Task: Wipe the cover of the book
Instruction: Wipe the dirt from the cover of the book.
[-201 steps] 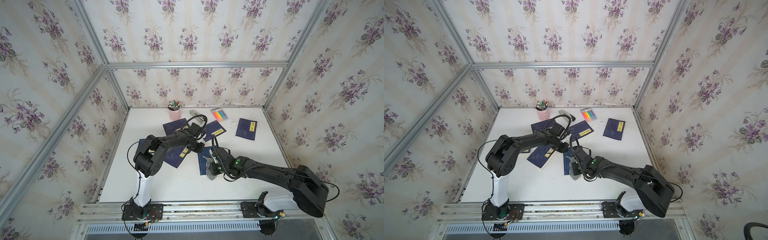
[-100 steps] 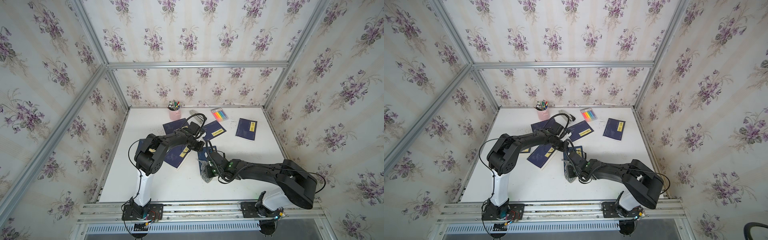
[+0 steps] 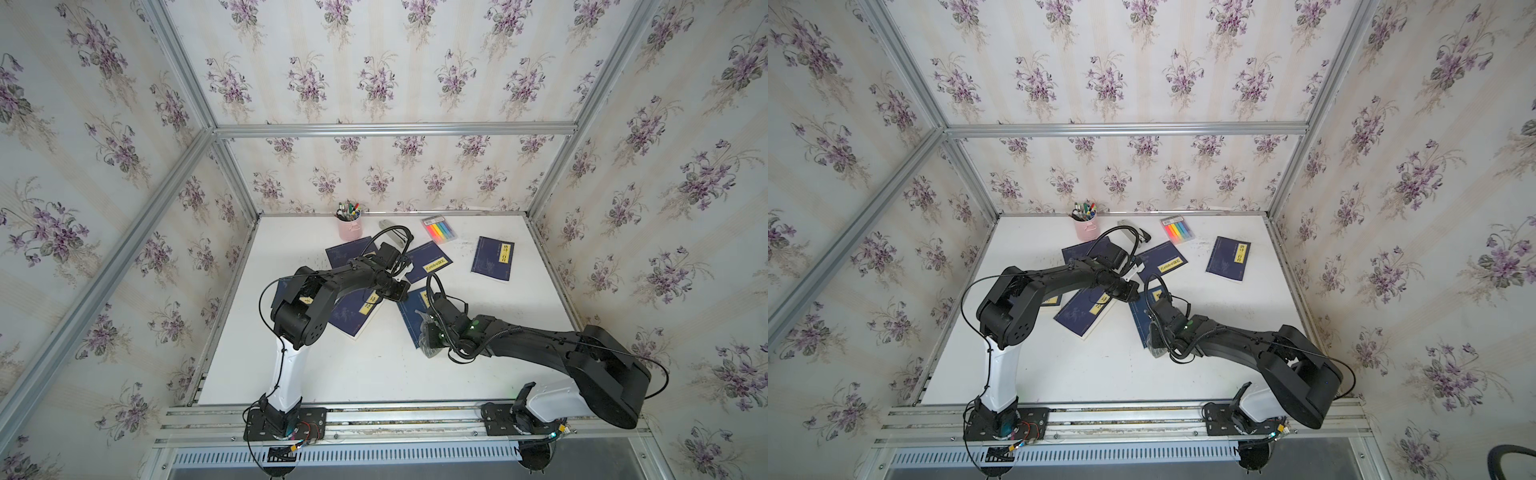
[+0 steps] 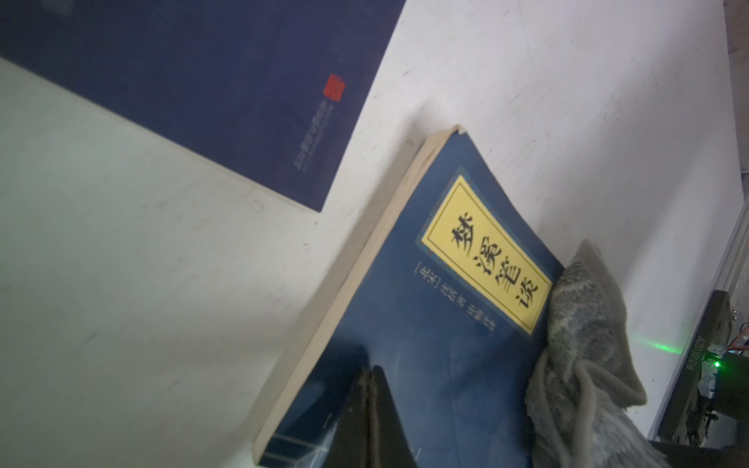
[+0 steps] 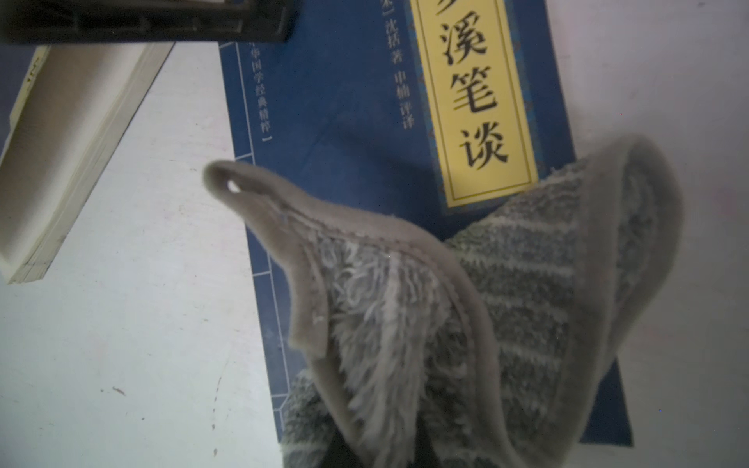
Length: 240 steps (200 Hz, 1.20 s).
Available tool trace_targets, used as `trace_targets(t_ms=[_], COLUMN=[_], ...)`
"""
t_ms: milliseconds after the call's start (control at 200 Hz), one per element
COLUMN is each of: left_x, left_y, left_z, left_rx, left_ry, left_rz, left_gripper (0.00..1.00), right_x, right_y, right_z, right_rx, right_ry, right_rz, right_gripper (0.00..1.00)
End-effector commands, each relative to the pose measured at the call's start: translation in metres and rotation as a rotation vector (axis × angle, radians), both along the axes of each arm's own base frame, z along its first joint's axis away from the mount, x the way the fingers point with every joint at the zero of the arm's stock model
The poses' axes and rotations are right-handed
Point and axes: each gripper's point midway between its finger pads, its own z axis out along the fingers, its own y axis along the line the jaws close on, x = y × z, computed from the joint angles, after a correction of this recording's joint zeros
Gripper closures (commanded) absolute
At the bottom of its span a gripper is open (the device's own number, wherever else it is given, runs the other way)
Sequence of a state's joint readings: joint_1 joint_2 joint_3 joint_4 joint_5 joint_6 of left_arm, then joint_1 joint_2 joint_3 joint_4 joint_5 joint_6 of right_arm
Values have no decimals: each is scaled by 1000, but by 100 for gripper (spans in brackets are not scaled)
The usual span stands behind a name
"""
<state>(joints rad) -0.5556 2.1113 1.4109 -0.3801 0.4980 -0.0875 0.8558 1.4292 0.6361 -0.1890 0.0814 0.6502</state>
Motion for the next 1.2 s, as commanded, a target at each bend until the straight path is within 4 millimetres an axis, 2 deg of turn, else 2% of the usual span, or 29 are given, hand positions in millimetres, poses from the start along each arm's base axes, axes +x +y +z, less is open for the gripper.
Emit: trace_targets(t_ms=[0, 130, 225, 550, 829, 969, 1194], left_x=[-14, -15, -15, -16, -16, -17, -17], left_y=[29, 29, 30, 30, 29, 29, 30], left_z=[-32, -35, -36, -42, -43, -44, -45], left_rx=[164, 166, 175, 179, 179, 176, 184], left_ry=[62, 70, 70, 85, 92, 98, 100], left_rz=[26, 24, 26, 21, 20, 20, 19], left_gripper=[100, 100, 100, 100, 100, 100, 100], right_x=[-10, -23, -23, -3, 3, 2, -3], right_y=[24, 60, 68, 27, -9, -7, 27], right_z=[-1, 3, 6, 13, 8, 10, 6], right_rx=[67, 144, 185, 141, 82, 71, 85], right_ry=[34, 57, 56, 16, 20, 20, 20], right_rz=[85, 199, 214, 90, 6, 28, 124], right_gripper=[100, 100, 100, 100, 100, 100, 100])
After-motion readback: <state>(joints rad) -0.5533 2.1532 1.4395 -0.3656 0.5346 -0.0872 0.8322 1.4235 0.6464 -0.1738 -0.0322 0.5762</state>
